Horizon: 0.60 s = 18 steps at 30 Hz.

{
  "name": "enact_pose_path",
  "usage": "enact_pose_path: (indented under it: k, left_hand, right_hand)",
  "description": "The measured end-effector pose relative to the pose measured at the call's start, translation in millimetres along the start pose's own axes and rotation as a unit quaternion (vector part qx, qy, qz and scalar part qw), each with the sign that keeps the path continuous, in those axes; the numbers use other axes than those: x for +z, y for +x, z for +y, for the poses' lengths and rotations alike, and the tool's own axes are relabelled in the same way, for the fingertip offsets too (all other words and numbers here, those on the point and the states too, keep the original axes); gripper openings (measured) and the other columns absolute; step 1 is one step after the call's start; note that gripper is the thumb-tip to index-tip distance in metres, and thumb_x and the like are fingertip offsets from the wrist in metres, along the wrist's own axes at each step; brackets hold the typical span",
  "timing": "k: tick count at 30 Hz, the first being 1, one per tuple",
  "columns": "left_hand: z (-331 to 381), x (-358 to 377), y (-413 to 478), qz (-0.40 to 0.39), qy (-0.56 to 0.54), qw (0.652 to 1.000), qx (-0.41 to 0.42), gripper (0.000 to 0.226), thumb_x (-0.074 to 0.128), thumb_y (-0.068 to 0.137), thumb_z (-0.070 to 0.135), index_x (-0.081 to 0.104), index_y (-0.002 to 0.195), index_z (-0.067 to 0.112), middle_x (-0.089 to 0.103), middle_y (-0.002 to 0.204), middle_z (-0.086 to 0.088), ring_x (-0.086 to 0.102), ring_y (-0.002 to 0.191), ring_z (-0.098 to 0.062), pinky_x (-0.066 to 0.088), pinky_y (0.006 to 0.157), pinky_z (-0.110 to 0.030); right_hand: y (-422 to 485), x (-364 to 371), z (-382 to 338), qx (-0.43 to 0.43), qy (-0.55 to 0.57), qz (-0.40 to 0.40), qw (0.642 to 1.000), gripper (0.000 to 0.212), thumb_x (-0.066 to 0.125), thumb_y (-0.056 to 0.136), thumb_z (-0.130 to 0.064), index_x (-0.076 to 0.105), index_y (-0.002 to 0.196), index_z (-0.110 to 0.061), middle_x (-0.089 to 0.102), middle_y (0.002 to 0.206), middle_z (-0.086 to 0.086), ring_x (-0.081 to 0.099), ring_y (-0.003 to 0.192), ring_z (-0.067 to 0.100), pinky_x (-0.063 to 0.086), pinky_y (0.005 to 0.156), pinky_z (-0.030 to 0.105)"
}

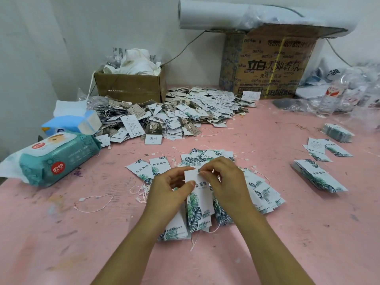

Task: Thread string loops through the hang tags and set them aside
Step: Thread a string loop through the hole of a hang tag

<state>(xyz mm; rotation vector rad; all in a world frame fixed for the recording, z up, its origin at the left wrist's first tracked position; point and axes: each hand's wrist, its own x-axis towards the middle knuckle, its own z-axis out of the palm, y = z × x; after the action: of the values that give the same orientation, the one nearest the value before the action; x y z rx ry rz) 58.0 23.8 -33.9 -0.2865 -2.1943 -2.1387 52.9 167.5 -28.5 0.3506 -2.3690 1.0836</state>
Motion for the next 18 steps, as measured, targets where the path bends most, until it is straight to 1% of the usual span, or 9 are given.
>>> enact_pose_path:
  k: [3,6,11,15,16,18]
  left_hand:
    - [0.7,0.5,0.3,-0.001,0.001,1.0,0.005,0.039,0.066,0.078,-0.005,0.068,0.087,0.033,0.073,0.082,0.013,0.068,0.08,-0.009,0.052,0.066,-0.017]
    - [0.9,0.4,-0.4,-0.005,-0.003,1.0,0.007,0.038,0.067,0.078,-0.004,0.068,0.087,0.033,0.073,0.083,0.013,0.067,0.078,-0.009,0.052,0.064,-0.017]
    - [1.6,-0.3,-0.8,-0.016,-0.009,1.0,0.011,0.035,0.067,0.079,-0.002,0.069,0.089,0.032,0.074,0.085,0.007,0.066,0.075,-0.012,0.053,0.064,-0.02]
    - [0.6,-1.8,-0.4,-0.029,-0.015,0.999,0.004,0.025,0.068,0.08,0.008,0.071,0.095,0.027,0.074,0.088,0.003,0.067,0.078,-0.017,0.055,0.067,-0.026]
    - [0.8,-2.3,0.0,-0.031,-0.031,0.999,-0.005,0.021,0.066,0.082,0.013,0.071,0.098,0.024,0.074,0.088,0.001,0.067,0.077,-0.016,0.055,0.067,-0.027]
    - [1.3,-3.2,0.8,-0.038,-0.085,0.995,-0.031,0.021,0.058,0.083,0.02,0.072,0.099,0.019,0.073,0.085,-0.003,0.067,0.074,-0.014,0.056,0.065,-0.027]
  right_hand:
    - [-0.1,0.9,-0.9,-0.011,-0.008,-0.002,1.0,0.003,0.065,0.083,-0.003,0.068,0.083,-0.003,0.061,0.083,0.007,0.046,0.079,0.014,0.033,0.072,0.023]
    - [-0.8,1.3,-2.8,-0.031,-0.018,0.007,0.999,0.003,0.065,0.082,-0.002,0.067,0.082,-0.001,0.062,0.081,0.01,0.047,0.077,0.015,0.034,0.071,0.024]
    - [-1.5,2.1,-3.6,-0.024,-0.015,0.005,1.0,0.002,0.066,0.082,-0.002,0.067,0.081,-0.002,0.062,0.082,0.008,0.048,0.079,0.015,0.034,0.071,0.021]
    - [-2.0,2.2,-3.1,-0.023,-0.009,0.006,1.0,0.002,0.065,0.083,-0.005,0.067,0.082,-0.004,0.061,0.082,0.005,0.048,0.079,0.013,0.034,0.07,0.019]
    - [-1.8,1.8,-2.9,-0.021,-0.003,0.007,1.0,0.002,0.065,0.083,-0.005,0.066,0.082,-0.004,0.059,0.082,0.002,0.047,0.078,0.011,0.034,0.069,0.017]
    - [-1.3,1.0,-2.6,-0.012,0.011,0.01,1.0,0.001,0.065,0.084,-0.007,0.066,0.083,-0.006,0.056,0.08,-0.004,0.046,0.075,0.007,0.033,0.068,0.013]
